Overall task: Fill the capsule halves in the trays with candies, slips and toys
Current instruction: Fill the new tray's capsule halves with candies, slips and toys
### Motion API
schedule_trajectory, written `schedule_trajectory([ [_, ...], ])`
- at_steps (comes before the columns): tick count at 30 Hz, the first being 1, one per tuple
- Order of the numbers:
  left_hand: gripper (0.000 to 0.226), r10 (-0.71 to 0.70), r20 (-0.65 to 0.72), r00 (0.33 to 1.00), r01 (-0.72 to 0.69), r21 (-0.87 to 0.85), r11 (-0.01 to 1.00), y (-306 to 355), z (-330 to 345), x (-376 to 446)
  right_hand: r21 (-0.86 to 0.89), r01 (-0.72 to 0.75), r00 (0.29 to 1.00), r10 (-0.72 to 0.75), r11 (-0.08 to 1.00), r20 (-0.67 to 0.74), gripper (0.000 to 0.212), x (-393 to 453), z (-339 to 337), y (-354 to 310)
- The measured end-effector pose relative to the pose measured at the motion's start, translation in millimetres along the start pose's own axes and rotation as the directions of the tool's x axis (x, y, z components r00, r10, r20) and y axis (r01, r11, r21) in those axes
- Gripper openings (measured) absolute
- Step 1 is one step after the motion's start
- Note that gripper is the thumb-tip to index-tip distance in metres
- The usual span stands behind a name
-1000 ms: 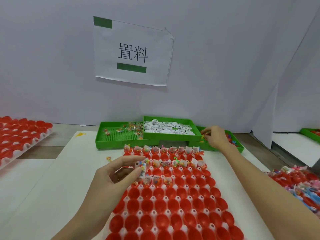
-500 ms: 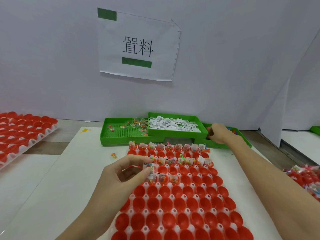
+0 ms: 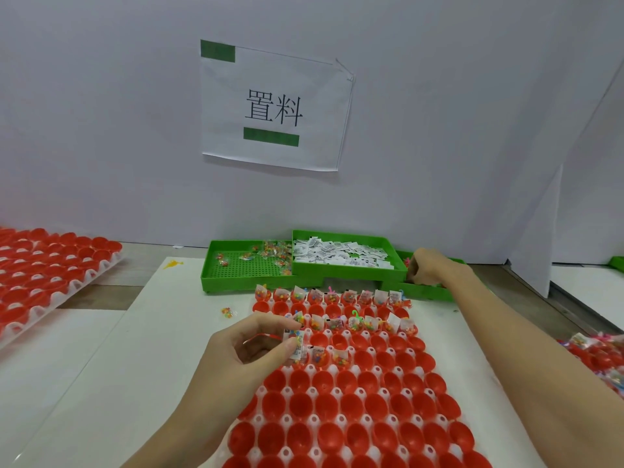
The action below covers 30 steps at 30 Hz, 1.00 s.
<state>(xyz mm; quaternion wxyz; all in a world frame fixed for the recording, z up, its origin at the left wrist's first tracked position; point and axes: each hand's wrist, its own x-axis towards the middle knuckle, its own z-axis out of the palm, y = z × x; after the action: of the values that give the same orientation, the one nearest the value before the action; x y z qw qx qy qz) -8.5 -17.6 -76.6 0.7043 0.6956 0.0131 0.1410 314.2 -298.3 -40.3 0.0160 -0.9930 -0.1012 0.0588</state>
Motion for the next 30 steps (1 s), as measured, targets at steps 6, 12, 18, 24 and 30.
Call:
schedule_trajectory([
  [6, 0.023, -0.01, -0.005, 1.0, 0.01, 0.016, 1.0, 0.1, -2.0, 1.5, -0.017, -0.03, 0.999, 0.03, 0.999, 0.015, 0.017, 2.6, 0.4, -5.9],
  [12, 0.018, -0.013, -0.015, 1.0, 0.013, -0.004, 1.0, 3.9, -1.7, 0.5, 0.168, -0.027, 0.982, 0.058, 0.985, -0.18, 0.016, 2.4, 5.5, 4.2],
  [18, 0.017, -0.003, -0.004, 1.0, 0.003, 0.008, 1.0, 4.1, 0.6, -1.6, 0.444, 0.067, 0.92, 0.117, 0.893, -0.375, 0.018, -19.2, 17.3, 8.4],
  [24, 0.019, 0.034, 0.008, 0.999, -0.034, 0.042, 0.999, 3.1, 3.9, -3.2, 0.679, 0.22, 0.823, 0.24, 0.701, -0.514, 0.016, -62.7, 21.8, 1.3],
  [30, 0.034, 0.112, 0.018, 0.994, -0.112, 0.047, 0.993, 2.9, 10.0, -6.6, 0.757, 0.479, 0.836, 0.031, 0.445, -0.548, 0.009, -153.3, 16.2, -47.3],
])
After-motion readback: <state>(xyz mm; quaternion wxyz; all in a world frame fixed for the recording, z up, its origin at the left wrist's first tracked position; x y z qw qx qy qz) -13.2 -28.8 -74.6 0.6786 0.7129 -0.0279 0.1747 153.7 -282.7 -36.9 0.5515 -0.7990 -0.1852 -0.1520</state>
